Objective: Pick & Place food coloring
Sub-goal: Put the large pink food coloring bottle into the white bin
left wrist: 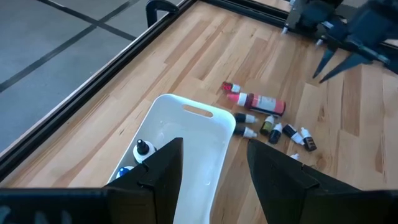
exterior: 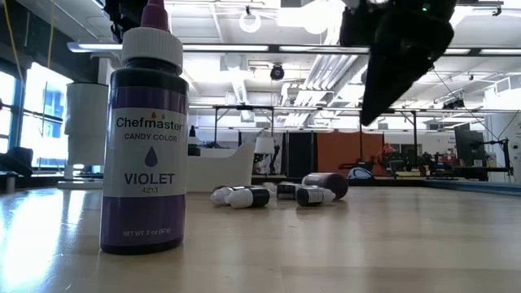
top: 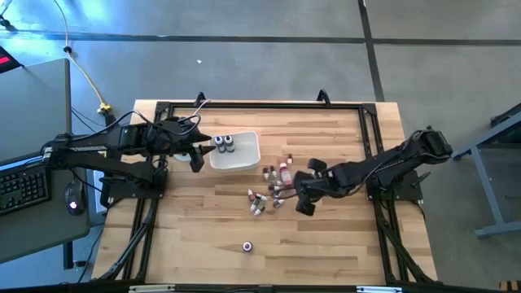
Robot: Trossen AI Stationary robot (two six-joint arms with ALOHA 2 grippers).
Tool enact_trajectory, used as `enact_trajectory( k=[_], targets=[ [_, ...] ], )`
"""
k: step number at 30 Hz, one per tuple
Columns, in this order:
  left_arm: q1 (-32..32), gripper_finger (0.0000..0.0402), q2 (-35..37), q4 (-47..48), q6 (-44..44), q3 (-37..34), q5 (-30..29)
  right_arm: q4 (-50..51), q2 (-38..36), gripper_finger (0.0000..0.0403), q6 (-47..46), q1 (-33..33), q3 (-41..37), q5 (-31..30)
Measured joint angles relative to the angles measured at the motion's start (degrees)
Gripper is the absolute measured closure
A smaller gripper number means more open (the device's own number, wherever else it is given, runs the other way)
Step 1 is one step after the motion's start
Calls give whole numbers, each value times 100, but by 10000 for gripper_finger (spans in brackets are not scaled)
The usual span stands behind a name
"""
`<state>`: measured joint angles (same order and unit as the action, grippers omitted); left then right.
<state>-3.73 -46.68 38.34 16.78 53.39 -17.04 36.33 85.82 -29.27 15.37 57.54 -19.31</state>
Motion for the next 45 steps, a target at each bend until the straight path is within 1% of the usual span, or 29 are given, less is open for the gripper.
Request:
enact_trajectory(
  k=[3,8,11,14,18,22,25,29,32,39,41,45],
  targets=[
    [0,225,0,1,0,0,-2,-401,0,303,148,28,0,-176],
    [0,225,0,-2,3,0,-3,-771,87,250,-374,-266,0,-298],
    [0,225,0,-4,20,0,-4,-942,314,228,-513,-593,0,-275],
    [0,225,-2,-4,22,0,-7,-1263,645,218,-523,-942,0,-16],
    [0,225,-2,-4,22,0,-7,-1473,1147,216,-621,-1375,0,464],
    [1,225,-2,47,22,0,-9,-1516,1479,215,-781,-1728,0,739],
    [1,225,-2,87,22,0,-11,-1646,1664,215,-748,-1862,10,898],
    [2,225,-2,86,16,0,-17,-1656,1903,215,-632,-1952,7,968],
    [0,225,-2,86,12,0,-17,-1682,1950,224,-372,-1982,11,979],
    [1,225,-2,85,2,0,-17,-1834,1787,277,-55,-1981,32,990],
    [0,225,-2,84,2,0,-17,-1925,1680,279,-12,-1980,87,1086],
    [0,225,-2,81,2,0,-17,-2134,1369,265,126,-1965,94,1013]
  ],
)
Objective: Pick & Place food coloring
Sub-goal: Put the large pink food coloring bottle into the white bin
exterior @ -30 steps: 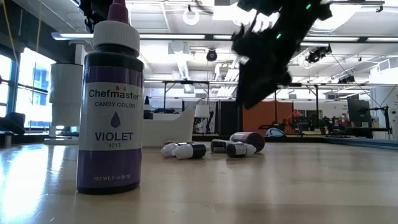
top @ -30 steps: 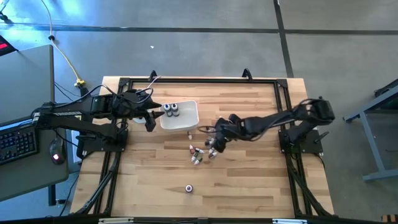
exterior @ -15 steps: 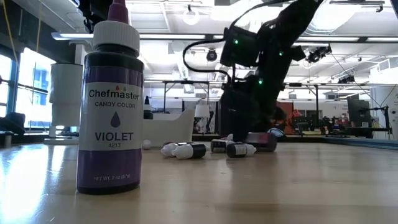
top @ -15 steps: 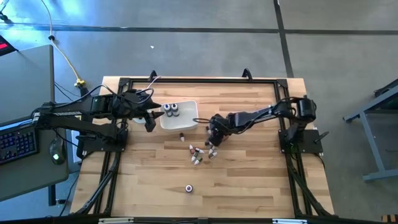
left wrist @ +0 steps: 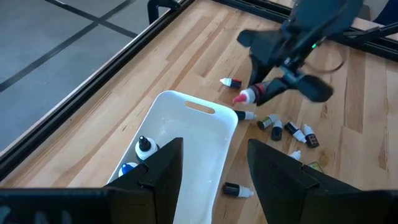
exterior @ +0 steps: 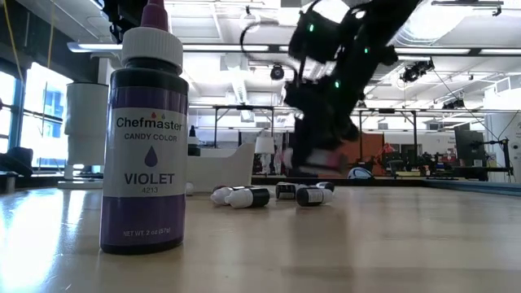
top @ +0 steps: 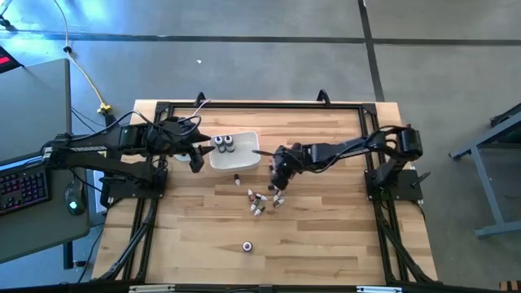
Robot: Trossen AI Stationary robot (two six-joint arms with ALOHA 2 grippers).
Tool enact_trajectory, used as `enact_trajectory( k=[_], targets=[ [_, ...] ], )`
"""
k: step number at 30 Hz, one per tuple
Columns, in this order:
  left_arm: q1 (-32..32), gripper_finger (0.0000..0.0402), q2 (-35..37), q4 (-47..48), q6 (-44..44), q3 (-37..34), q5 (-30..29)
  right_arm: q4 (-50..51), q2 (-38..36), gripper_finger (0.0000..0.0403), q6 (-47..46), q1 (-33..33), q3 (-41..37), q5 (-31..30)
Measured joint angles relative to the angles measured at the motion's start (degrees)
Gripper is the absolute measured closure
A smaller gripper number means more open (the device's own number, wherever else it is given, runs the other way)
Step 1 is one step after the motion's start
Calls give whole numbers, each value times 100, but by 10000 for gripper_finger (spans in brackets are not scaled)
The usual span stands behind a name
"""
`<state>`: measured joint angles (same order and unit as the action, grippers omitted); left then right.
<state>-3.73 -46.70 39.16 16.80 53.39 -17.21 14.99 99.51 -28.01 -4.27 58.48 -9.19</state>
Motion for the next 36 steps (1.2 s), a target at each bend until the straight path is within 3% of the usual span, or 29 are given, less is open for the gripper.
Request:
enact_trajectory(
  k=[9,13,17,20,28,36],
  targets=[
    [1,225,-161,-151,-38,0,319,-1772,-799,267,1310,310,-20,-30],
    [0,225,-285,-712,-579,0,1232,-2833,-807,259,2118,420,-20,481],
    [2,225,-460,-1481,-943,0,2265,-3297,-768,257,2147,435,-20,951],
    [2,225,-673,-1936,-1055,4,2710,-3475,-759,261,2112,433,-24,1074],
    [0,225,-1517,-2665,-1102,-2,2375,-3717,-759,257,2103,524,-24,1125],
    [1,225,-1813,-3291,-1102,2,2450,-3674,-759,259,2203,557,-26,1123]
  ],
)
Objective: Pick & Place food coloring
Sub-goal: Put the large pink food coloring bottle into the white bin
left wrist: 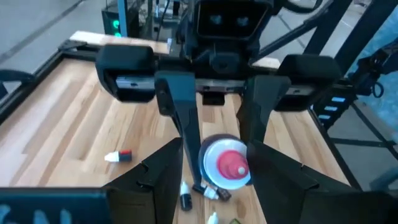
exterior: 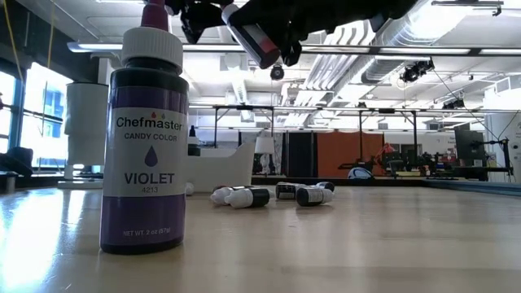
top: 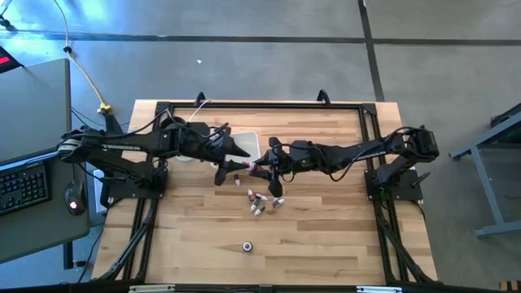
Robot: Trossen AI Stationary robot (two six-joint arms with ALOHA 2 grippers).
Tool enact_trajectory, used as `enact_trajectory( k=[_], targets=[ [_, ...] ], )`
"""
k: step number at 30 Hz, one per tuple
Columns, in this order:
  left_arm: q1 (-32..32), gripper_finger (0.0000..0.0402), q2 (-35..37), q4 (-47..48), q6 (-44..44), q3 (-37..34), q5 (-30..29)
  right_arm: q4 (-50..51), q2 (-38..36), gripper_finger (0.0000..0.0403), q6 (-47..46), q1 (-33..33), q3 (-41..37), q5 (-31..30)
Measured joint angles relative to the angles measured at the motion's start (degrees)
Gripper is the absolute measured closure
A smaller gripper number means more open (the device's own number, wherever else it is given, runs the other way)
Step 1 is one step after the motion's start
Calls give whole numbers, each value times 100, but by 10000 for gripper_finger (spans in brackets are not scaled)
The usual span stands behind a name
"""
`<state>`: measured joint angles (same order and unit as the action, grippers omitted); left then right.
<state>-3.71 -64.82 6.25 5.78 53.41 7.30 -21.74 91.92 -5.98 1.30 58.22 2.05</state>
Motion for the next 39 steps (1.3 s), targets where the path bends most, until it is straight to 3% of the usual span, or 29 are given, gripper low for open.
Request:
enact_trajectory(
  k=[7,18,25,39],
  targets=[
    [1,233,1,29,0,0,28,1,0,259,139,0,0,-22],
    [1,328,7,160,3,0,-16,42,0,259,149,-4,0,-62],
    [1,367,9,215,2,4,-34,46,2,254,138,-5,-2,-62],
    [0,376,-16,603,131,-9,-354,414,-7,215,93,13,4,-512]
  ],
)
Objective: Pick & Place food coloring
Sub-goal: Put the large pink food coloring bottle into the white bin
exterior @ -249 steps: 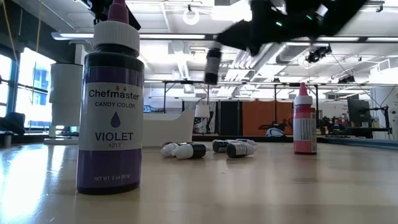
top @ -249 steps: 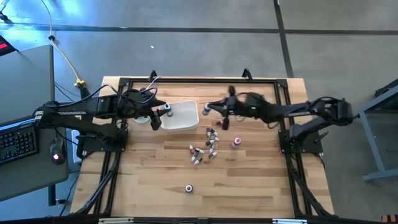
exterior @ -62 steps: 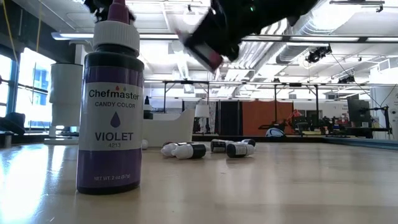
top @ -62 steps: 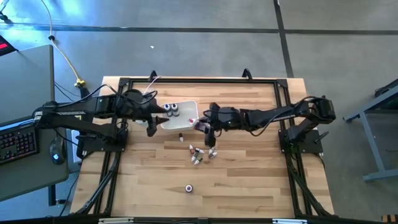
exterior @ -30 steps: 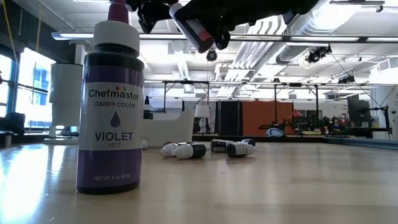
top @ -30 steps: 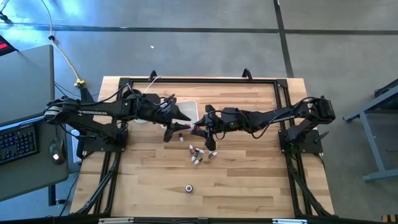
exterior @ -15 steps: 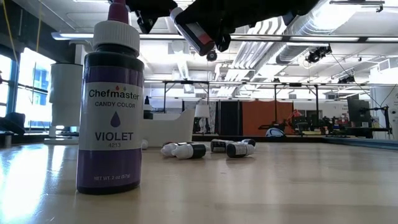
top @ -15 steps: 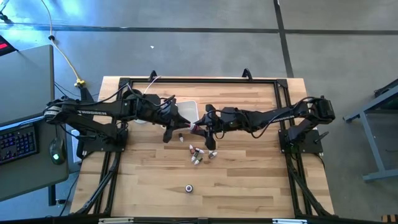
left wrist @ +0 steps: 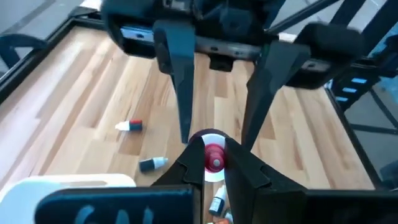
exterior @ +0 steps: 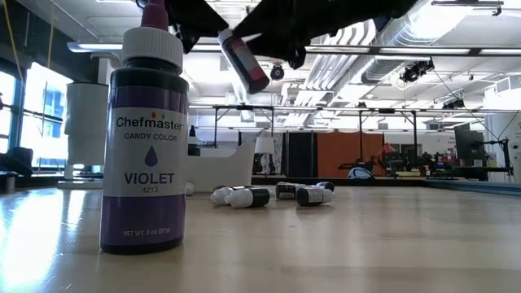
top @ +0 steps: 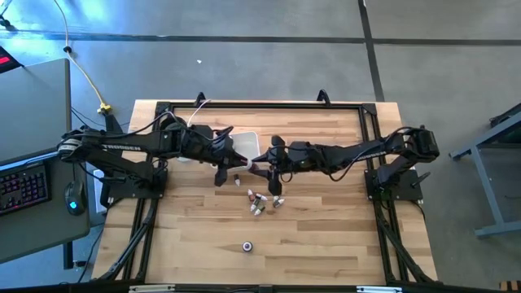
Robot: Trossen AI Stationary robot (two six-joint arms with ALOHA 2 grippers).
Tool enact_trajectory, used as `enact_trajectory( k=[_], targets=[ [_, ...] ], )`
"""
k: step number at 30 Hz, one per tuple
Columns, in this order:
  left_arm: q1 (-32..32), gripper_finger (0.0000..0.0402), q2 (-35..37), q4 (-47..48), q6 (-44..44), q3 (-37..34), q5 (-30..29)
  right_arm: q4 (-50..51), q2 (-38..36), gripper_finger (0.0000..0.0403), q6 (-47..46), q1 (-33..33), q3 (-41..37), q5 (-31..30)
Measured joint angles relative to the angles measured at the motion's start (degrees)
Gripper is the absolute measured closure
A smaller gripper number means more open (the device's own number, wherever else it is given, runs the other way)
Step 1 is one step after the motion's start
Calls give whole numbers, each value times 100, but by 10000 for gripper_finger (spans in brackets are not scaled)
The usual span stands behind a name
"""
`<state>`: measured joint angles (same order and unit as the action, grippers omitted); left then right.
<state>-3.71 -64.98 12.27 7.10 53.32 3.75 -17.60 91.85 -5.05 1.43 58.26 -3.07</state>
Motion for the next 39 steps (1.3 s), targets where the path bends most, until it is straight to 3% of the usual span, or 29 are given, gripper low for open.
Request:
enact_trajectory(
  k=[4,11,16,27,32,39],
  targets=[
    [1,376,10,298,87,0,-510,531,0,203,-43,-2,0,-111],
    [-6,377,-44,740,426,2,-2101,1710,-2,197,-716,13,0,-888],
    [-8,377,-247,1004,813,15,-2998,2477,-2,202,-1159,16,0,-918],
    [-549,377,-1642,1128,1143,480,-2826,2332,-2,202,-800,13,0,-925],
    [-609,377,-2178,1755,1275,937,-2834,2331,-2,202,-676,13,0,-926],
    [-609,377,-2425,1966,1294,1093,-2807,2334,-2,203,-630,7,0,-925]
  ],
)
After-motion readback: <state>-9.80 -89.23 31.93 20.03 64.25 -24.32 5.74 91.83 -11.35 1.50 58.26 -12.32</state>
